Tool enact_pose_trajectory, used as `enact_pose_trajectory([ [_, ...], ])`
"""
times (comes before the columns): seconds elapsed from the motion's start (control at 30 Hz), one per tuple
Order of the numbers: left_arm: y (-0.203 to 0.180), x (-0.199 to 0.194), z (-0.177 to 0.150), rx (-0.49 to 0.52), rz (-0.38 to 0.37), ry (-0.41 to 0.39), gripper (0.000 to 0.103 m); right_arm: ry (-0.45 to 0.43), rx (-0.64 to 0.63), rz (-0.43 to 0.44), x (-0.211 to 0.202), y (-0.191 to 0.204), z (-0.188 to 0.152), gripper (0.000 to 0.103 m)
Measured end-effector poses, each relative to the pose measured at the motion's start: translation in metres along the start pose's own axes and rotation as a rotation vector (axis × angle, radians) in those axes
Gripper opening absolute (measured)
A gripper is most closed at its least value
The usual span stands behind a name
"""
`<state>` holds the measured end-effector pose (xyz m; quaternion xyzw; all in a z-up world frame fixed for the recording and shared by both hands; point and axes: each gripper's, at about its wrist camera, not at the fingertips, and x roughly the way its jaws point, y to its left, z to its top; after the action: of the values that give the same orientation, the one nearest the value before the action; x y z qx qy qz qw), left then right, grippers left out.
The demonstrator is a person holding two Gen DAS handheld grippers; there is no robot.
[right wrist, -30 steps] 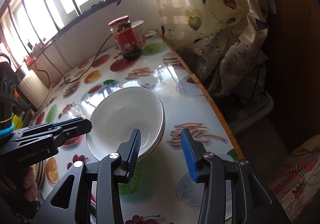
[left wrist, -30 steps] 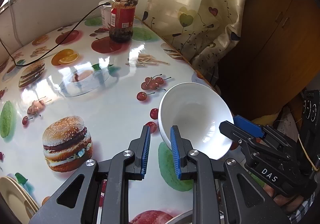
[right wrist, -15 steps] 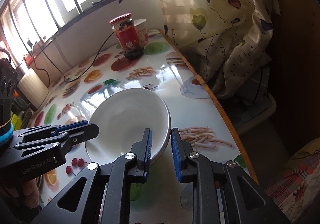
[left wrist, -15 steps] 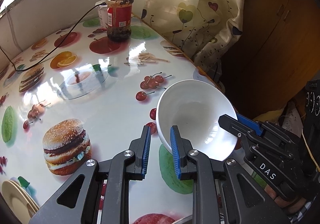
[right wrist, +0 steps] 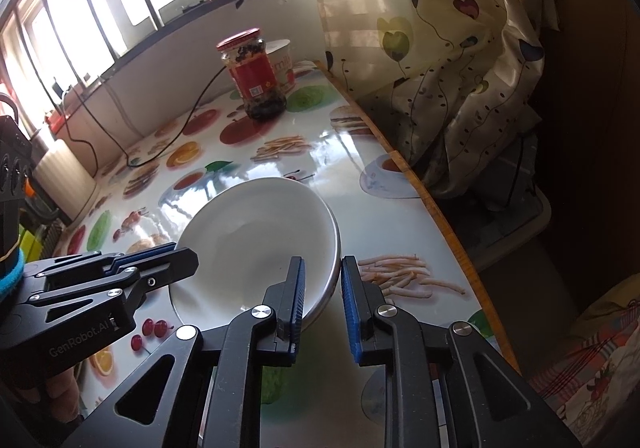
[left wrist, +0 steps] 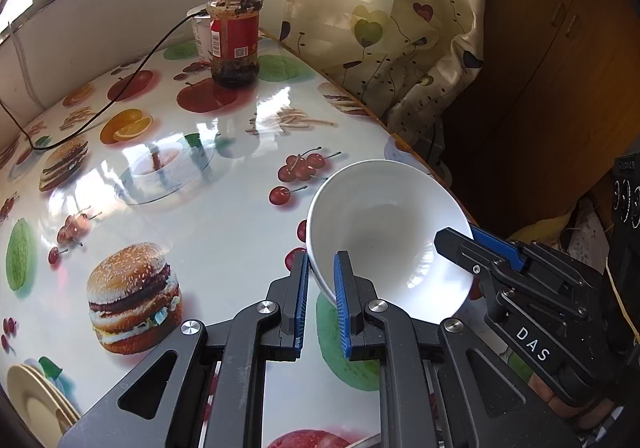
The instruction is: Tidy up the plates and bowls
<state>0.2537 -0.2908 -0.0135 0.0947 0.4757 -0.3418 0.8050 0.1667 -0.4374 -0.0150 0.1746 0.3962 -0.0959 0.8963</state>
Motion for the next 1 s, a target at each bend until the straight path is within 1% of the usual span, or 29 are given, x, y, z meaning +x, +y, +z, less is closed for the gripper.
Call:
enact_pose_trajectory([
  [0.7, 0.0, -0.006, -0.003, -0.015, -0.009, -0.01, 0.014, -0.013, 0.007, -0.01, -0.005, 0.0, -0.002, 0.018],
  [1.0, 0.001, -0.022, -0.007, -0.026, -0.014, -0.037, 0.014, -0.039, 0.005, 0.005, -0.023, 0.008, -0.007, 0.018],
])
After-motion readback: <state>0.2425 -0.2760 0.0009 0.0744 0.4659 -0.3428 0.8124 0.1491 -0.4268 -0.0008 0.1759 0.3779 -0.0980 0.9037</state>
